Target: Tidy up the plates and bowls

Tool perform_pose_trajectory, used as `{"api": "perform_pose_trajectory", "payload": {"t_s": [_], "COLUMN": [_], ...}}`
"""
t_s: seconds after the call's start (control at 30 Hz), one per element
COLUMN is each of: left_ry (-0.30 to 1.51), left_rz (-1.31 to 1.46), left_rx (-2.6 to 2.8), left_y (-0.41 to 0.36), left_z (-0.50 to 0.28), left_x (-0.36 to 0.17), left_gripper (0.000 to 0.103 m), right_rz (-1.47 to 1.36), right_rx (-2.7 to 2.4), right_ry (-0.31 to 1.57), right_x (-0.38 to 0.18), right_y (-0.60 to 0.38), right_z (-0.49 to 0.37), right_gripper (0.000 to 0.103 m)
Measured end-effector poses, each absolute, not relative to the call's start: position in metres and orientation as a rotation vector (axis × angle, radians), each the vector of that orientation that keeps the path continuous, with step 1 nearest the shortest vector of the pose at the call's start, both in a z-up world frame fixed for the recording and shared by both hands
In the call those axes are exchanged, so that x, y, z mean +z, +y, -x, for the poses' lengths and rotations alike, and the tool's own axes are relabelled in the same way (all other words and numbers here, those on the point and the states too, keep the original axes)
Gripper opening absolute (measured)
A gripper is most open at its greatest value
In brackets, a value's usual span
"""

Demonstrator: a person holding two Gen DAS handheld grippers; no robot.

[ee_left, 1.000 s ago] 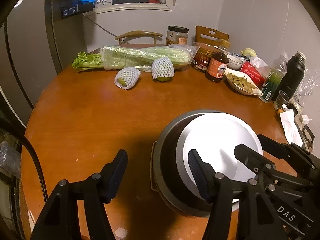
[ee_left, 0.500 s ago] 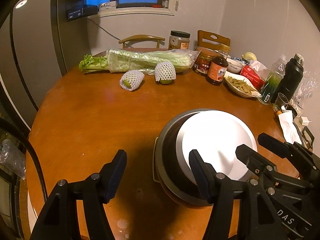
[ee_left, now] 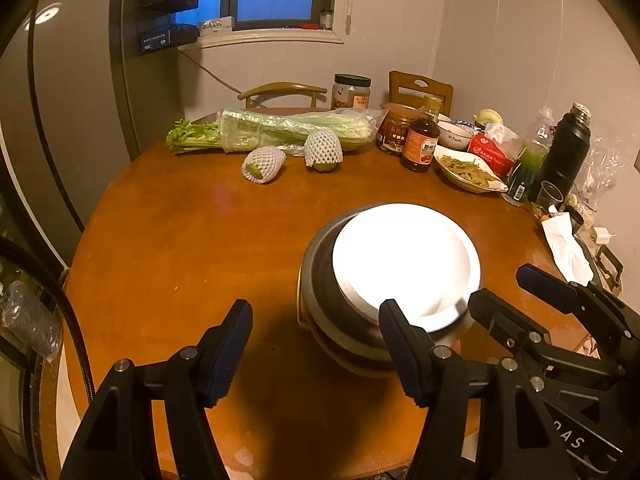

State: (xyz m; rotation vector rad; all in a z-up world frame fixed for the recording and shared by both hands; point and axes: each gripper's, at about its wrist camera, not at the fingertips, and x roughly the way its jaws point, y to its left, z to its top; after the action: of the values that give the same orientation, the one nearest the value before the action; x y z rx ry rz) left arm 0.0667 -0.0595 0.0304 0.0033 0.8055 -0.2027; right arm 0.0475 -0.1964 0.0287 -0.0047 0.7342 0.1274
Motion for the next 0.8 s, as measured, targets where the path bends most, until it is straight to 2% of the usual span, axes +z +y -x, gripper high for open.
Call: {"api": "perform_pose_trajectory", "payload": {"t_s": [0.8], "left_ry": [0.777], "left_rz": [-0.021], "left_rx": [-0.134], "left_y": [-0.056], "left_z": [-0.001], "left_x": [0.014], "left_gripper": [0.069], "right_rz": [0.002], "right_rx": [0.106], "right_ry": [0.71], "right_x": [0.01], "right_y": [-0.204], "right_z": [0.022], "right_gripper": [0.065]}}
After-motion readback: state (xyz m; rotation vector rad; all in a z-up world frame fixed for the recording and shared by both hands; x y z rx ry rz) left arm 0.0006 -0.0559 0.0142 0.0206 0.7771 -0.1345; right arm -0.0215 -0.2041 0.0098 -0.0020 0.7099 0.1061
